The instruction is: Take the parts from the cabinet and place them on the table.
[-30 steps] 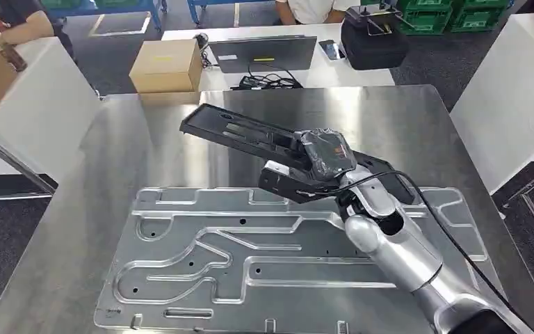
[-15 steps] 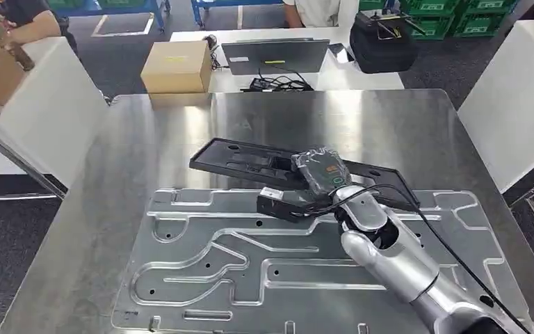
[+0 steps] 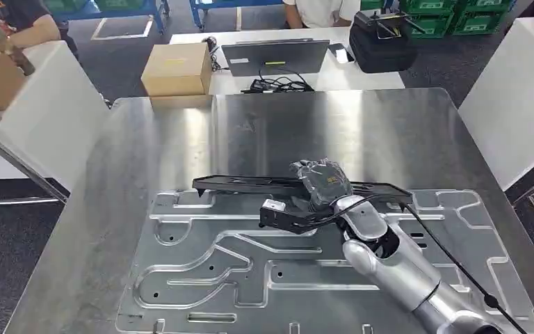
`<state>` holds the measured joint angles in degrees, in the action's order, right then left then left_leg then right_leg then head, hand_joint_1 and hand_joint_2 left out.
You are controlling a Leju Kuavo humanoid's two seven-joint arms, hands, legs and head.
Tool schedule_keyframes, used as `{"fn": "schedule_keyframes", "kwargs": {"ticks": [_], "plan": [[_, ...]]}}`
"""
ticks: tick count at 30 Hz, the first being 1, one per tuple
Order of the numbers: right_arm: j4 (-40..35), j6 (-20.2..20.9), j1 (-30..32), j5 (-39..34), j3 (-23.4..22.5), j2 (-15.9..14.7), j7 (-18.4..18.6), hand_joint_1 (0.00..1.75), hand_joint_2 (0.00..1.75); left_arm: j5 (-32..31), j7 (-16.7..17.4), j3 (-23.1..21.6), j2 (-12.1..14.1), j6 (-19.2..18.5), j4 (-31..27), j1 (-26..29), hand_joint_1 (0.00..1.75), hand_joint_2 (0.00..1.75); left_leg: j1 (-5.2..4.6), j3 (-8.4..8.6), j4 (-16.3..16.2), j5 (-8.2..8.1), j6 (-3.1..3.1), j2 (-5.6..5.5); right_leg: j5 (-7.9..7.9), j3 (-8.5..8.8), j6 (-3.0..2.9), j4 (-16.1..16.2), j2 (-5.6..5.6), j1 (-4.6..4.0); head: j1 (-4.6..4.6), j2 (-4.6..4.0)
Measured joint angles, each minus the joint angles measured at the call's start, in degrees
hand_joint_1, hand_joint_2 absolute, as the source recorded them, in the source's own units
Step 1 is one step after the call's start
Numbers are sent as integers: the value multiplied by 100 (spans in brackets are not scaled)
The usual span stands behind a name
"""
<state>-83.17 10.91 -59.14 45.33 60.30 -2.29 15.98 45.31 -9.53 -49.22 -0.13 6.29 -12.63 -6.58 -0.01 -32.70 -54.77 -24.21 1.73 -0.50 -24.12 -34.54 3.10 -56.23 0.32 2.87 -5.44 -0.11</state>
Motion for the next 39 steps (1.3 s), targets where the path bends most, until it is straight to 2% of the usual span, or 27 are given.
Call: {"fn": "schedule_keyframes", "kwargs": {"ticks": [2, 3, 4, 7, 8, 9, 10, 12, 13, 14, 17, 18, 19, 20, 22, 23, 24, 25, 26, 27, 28, 29, 32, 36, 37, 38, 39], "plan": [[0, 0, 29, 26, 0, 0, 2, 0, 0, 31, 44, 20, 0, 0, 0, 15, 0, 0, -37, 9, 18, 16, 71, -4, 31, 47, 103, 74, -1, 18, 0, 2], [0, -2, 38, 26, -2, -11, 6, 0, 0, 39, 61, 26, -2, -15, 0, 27, 0, 0, 34, 110, 152, 95, 142, -3, -11, 45, 129, 46, -10, 12, 2, 2], [0, -2, 39, 26, -2, -17, 7, 0, 0, 61, 72, 29, -9, -26, 0, 26, 0, 0, 3, 135, 175, 112, 166, 3, -130, -7, 106, -105, -13, -10, 0, 0], [0, 7, 79, -11, -2, -44, 9, 0, 0, 101, 96, 33, -9, -92, 2, 20, 0, 0, -44, 143, 168, 97, 221, 12, -779, -615, 52, -1429, -11, -64, 0, 0], [0, 9, 107, -22, -2, -63, 9, 0, 0, 100, 96, 33, -13, -116, 0, 27, 0, 0, -59, 145, 165, 93, 228, 10, -853, -773, 48, -1747, -11, -85, 2, 2], [0, 9, 140, -24, -2, -74, 9, 0, 0, 100, 96, 33, -18, -127, 2, 37, 0, 0, -69, 156, 165, 89, 232, 5, -772, -795, 35, -1761, -11, -104, 0, 2], [0, 9, 149, -24, 0, -79, 9, 0, 0, 100, 96, 33, -20, -138, 2, 43, 0, 0, -71, 166, 157, 81, 238, 2, -591, -680, 26, -1505, -11, -113, 0, 2], [0, 9, 138, -24, 0, -79, 9, 0, 0, 96, 96, 33, -24, -140, 0, 41, 0, 0, -64, 186, 108, 32, 218, -3, -80, -179, 19, -498, -14, -103, 2, 0], [0, 9, 133, -28, 0, -81, 7, 0, 0, 96, 96, 33, -22, -140, 2, 41, 0, 0, -69, 164, 47, -15, 179, -6, -20, -4, 22, -95, -14, -98, 2, 0], [0, 11, 119, -35, 0, -76, 7, 0, 0, 98, 105, 33, -18, -142, 2, 23, 0, 0, -121, 110, -54, -70, 152, -11, -52, 32, -7, -42, 2, -105, -2, 2], [0, 68, 112, -185, -2, -81, 55, 0, 0, 144, 175, 33, -18, -155, 2, 40, 0, 0, -95, 110, -35, -66, 145, -7, -57, 13, -59, -61, 4, -143, -2, 0], [0, 129, 80, -282, -2, -79, 85, 0, 0, 164, 206, 35, -17, -166, 2, 40, 0, 0, -69, 95, -67, -108, 128, -6, -41, 20, -86, -48, 2, -89, 0, 2], [0, 228, 31, -409, 0, -72, 125, 0, 0, 186, 219, 35, -20, -197, 0, 44, 0, 0, -69, 32, -207, -220, 77, 3, -43, 24, -104, -43, 2, -90, -4, 0], [0, 375, -36, -622, 0, -70, 197, 0, 0, 203, 221, 35, -20, -214, 2, 34, 0, 0, -43, -121, -559, -418, 20, 6, -40, 22, -120, -43, -1, -84, 0, 2], [0, 621, -161, -1080, 2, -72, 359, 0, 0, 216, 256, 35, -17, -223, 2, 28, 0, 0, 20, -579, -1533, -815, -60, 10, -45, 21, -125, -45, -13, -85, -2, 0], [0, 736, -216, -1276, 4, -79, 461, 0, 0, 221, 265, 35, -17, -225, 2, 38, 0, 0, 38, -759, -1881, -899, -76, 11, -46, 21, -126, -45, -15, -84, -2, 0], [0, 815, -270, -1427, 15, -81, 535, 0, 0, 223, 269, 35, -17, -225, 2, 53, 0, 0, 47, -813, -1940, -852, -80, 11, -47, 21, -126, -45, -15, -82, -2, 0], [0, 861, -328, -1549, 28, -85, 599, 0, 0, 229, 269, 33, -17, -225, 2, 62, 0, 0, 49, -741, -1738, -691, -69, 11, -48, 23, -124, -45, -13, -80, -2, 0], [0, 881, -394, -1628, 44, -87, 645, 0, 0, 236, 269, 35, -17, -225, 2, 60, 0, 0, 48, -540, -1283, -435, -46, 10, -48, 26, -123, -44, -8, -81, -2, 0], [0, 894, -462, -1693, 53, -87, 675, 0, 0, 236, 269, 35, -17, -227, 2, 55, 0, 0, 36, -247, -639, -137, 4, 11, -47, 33, -121, -40, -6, -81, -2, 0], [0, 909, -520, -1729, 55, -87, 702, 0, 0, 236, 269, 35, -9, -227, 2, 53, 0, 0, 11, -12, -147, 41, 67, 12, -45, 38, -118, -29, -7, -69, -2, 0], [0, 931, -575, -1775, 57, -92, 728, 0, 0, 236, 269, 35, -4, -225, 2, 45, 0, 0, -14, 46, -20, -45, 80, 12, -37, 32, -92, -21, -9, -86, -2, 0], [0, 1030, -650, -1906, 90, -127, 835, 0, 0, 245, 267, 33, -2, -227, 2, 46, 0, 0, -89, 21, -19, -26, 133, 8, -14, 41, -2, 16, -18, -53, -2, 0], [0, 1038, -655, -1912, 94, -127, 839, 0, 0, 247, 269, 33, -2, -227, 2, 50, 0, 0, -92, 22, -16, -22, 139, 8, -8, 46, 8, 28, -18, -52, -2, 0], [0, 1064, -681, -1945, 120, -138, 861, 0, 0, 256, 267, 33, -2, -225, 2, 56, 0, 0, -52, 124, 137, 69, 201, 14, -19, 55, 64, 42, -13, -79, -2, 2], [0, 1071, -719, -1950, 149, -179, 876, 0, 0, 256, 263, 33, -7, -234, 2, 49, 0, 0, -40, 173, 203, 115, 243, 29, -266, -77, 55, -298, -22, -82, 4, 0], [0, 1130, -721, -1976, 188, -247, 916, 0, 0, 273, 263, 35, -7, -238, 2, 51, 0, 0, -73, 176, 198, 109, 263, 22, -831, -680, 63, -1583, -21, -106, 2, 2]]}}
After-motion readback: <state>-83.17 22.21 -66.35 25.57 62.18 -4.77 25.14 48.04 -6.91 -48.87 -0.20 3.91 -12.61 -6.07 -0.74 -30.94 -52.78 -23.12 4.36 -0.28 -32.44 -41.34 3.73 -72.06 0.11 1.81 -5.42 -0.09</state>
